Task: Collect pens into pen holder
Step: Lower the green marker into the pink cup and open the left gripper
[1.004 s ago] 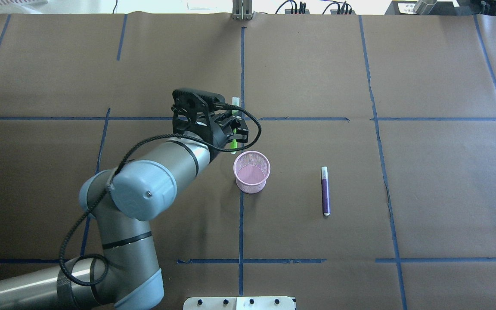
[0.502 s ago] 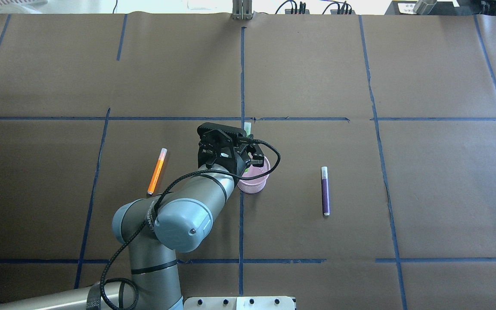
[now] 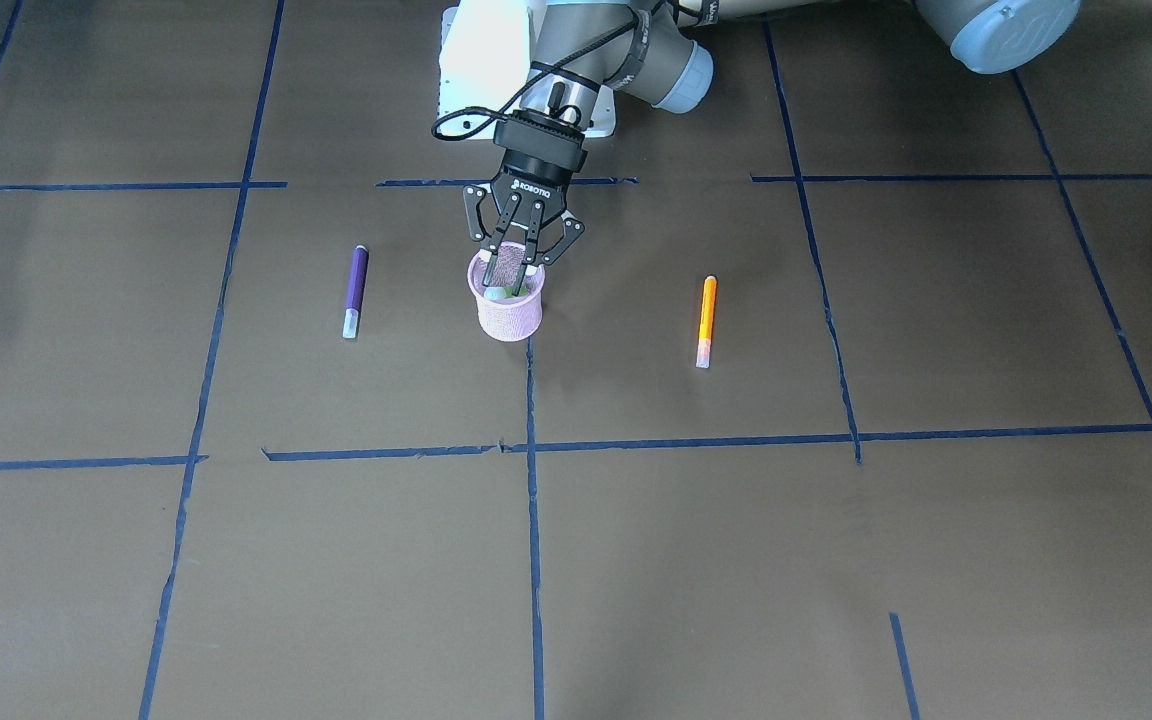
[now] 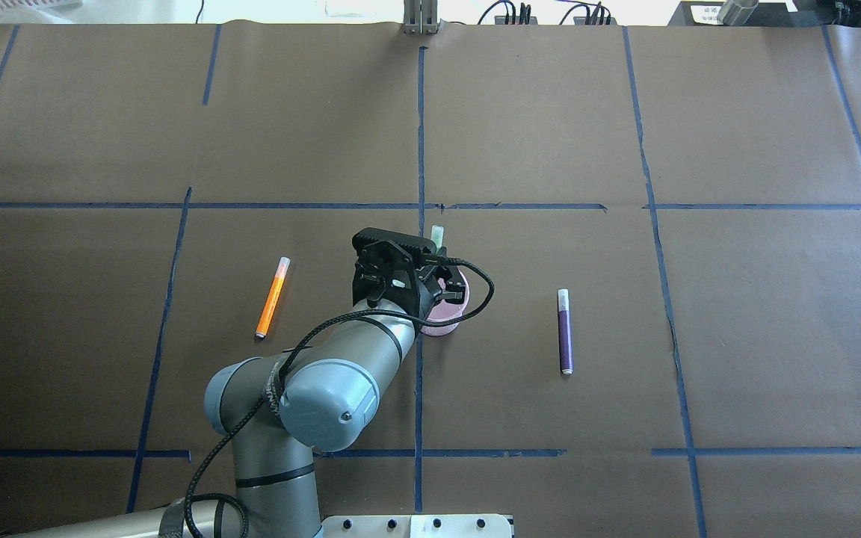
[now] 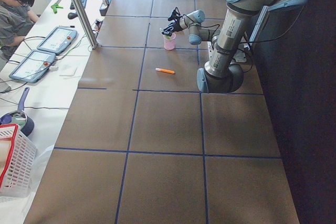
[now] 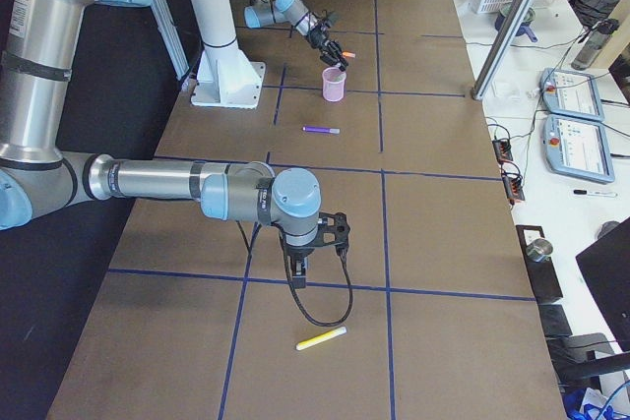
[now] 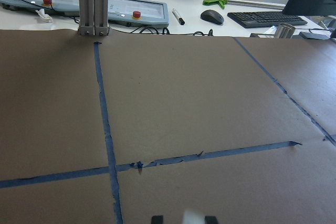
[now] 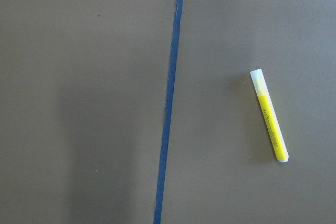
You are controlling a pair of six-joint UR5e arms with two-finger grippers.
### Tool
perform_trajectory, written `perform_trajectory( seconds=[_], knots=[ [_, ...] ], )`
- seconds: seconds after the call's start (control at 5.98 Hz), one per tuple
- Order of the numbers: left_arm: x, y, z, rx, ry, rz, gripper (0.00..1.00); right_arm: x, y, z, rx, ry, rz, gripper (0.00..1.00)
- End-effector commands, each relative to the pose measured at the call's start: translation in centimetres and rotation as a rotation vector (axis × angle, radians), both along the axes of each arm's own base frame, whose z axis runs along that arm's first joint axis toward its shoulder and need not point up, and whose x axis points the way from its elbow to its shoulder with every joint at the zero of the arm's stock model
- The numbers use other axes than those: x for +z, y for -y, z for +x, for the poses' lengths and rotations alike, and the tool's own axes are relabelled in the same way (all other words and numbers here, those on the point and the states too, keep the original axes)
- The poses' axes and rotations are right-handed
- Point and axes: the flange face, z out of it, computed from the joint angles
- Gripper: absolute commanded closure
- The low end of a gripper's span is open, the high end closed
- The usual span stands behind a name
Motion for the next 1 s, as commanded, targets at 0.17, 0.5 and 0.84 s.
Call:
perform_trajectory(
  seconds=[0.17,0.5,0.84],
  knots=[
    [-1.4,0.0,-0.6,0.036,-0.013,0.001,0.00,-0.1,0.0,0.0,0.000,0.001,0.003,0.00],
    [-1.5,1.1,-2.7,0.134,0.062,-0.059,0.00,-0.1,0.1,0.0,-0.005,0.002,0.007,0.00],
    [1.9,3.4,-7.4,0.285,0.161,-0.214,0.00,-0.2,0.1,0.0,0.000,0.003,0.005,0.00]
  ],
)
